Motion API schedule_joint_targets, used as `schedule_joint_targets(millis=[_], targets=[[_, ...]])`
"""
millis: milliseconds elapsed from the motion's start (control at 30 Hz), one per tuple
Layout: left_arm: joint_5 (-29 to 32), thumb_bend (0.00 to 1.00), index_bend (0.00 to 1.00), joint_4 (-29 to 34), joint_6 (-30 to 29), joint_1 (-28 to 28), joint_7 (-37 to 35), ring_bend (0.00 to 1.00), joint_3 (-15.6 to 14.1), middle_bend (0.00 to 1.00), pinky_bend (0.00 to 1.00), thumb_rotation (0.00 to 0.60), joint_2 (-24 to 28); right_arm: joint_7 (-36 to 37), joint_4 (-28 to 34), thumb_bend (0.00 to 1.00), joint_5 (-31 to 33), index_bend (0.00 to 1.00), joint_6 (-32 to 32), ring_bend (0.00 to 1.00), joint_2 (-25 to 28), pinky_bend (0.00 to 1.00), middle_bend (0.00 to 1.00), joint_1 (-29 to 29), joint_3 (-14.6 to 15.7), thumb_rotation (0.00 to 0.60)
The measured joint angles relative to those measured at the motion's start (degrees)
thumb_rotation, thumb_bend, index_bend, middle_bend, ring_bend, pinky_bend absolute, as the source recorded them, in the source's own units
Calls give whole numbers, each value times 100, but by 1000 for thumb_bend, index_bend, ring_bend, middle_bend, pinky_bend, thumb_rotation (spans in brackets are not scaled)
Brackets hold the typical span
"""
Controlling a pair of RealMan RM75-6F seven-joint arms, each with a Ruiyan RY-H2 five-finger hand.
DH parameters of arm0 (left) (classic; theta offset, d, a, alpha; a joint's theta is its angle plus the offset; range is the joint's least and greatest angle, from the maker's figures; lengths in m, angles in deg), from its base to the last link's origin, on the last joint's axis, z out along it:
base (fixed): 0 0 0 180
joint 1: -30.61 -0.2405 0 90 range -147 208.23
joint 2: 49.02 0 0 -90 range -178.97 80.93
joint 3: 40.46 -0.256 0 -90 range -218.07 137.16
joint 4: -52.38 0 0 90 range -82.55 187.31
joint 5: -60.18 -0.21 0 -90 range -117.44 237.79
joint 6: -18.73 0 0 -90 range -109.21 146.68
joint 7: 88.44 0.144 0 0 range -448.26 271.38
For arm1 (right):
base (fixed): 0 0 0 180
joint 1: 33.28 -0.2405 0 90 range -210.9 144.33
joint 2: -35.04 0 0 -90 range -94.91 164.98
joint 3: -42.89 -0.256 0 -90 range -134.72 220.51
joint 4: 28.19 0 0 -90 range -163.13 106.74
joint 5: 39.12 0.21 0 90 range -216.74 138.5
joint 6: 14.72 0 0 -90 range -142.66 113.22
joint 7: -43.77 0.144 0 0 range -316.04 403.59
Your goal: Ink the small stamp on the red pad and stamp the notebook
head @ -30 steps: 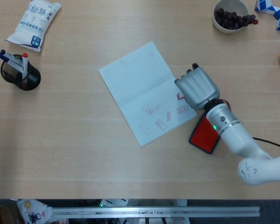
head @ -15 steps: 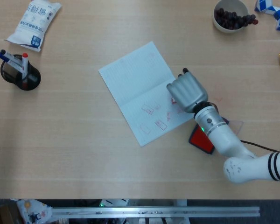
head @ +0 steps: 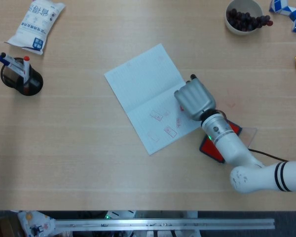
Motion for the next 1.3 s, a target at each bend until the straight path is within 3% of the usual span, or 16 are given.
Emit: schedule_joint_targets(millis=[1300], targets=[[6, 117, 13, -26, -4, -9, -13, 202, 2, 152, 123, 600, -8, 82, -44, 536, -22, 893, 76, 491, -31, 304, 662, 52, -84, 600]])
